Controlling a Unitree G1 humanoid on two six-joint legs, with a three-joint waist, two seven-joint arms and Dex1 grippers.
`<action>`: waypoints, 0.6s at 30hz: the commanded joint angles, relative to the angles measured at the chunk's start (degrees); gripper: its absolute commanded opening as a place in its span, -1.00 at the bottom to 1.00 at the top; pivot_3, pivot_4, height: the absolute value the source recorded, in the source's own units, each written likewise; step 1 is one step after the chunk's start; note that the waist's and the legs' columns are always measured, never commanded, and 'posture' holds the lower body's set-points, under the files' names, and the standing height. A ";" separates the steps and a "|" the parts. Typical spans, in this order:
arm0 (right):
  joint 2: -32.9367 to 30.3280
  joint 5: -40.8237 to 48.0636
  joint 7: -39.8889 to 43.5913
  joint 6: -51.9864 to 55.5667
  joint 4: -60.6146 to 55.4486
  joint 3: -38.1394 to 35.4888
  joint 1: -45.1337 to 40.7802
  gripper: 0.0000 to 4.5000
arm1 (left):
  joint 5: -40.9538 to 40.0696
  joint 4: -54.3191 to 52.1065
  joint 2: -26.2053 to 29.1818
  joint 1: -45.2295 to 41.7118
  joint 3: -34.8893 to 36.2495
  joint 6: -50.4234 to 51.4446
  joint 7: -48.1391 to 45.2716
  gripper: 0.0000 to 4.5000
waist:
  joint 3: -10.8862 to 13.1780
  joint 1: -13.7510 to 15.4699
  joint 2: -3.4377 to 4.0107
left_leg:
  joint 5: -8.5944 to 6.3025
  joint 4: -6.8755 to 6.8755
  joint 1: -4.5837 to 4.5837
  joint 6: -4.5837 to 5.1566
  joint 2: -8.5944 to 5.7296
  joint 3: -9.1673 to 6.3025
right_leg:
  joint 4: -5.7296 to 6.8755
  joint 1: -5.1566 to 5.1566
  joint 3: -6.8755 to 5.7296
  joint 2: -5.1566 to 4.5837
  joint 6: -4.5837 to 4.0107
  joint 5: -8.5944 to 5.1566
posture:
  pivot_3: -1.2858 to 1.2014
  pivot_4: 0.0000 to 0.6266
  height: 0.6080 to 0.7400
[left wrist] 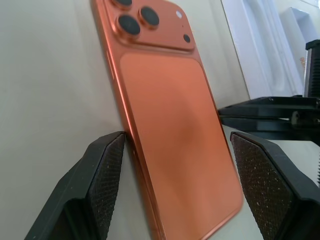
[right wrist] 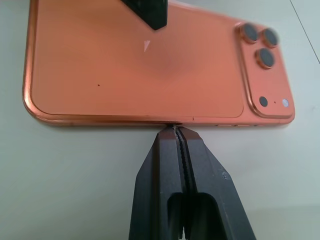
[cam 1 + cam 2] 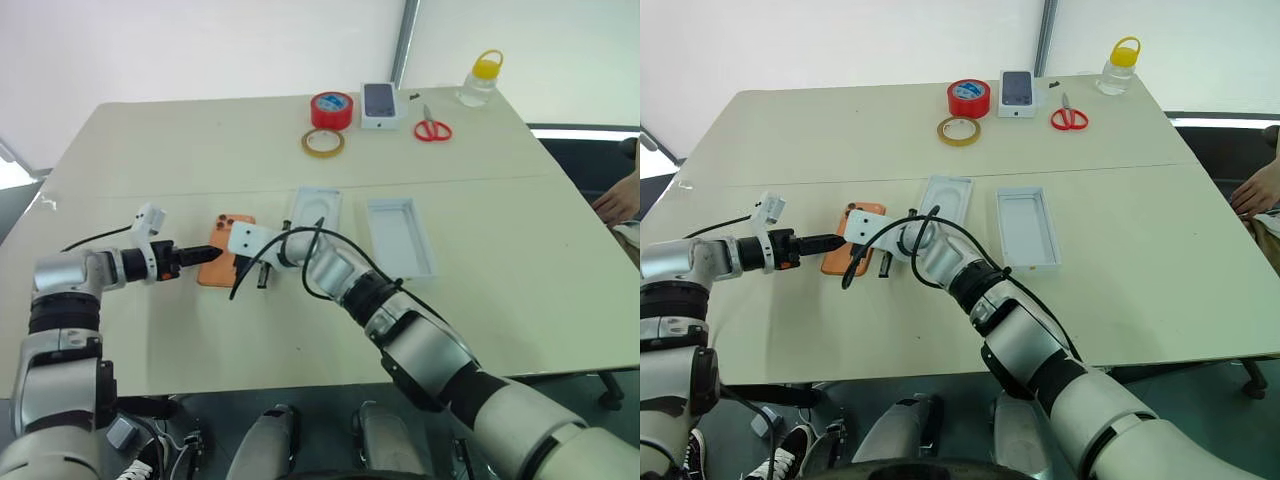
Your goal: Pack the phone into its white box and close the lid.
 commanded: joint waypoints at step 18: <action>0.76 -0.64 0.29 -1.30 -1.83 0.76 0.05 -0.98 | -7.70 -0.30 1.10 3.54 6.33 4.14 6.18 0.57 | -0.01 -1.17 -0.02 | 0.05 -0.05 -0.04 -0.09 0.09 0.03 | 0.00 -0.10 0.02 0.03 0.01 -0.02 | 0.03 -0.52 1.00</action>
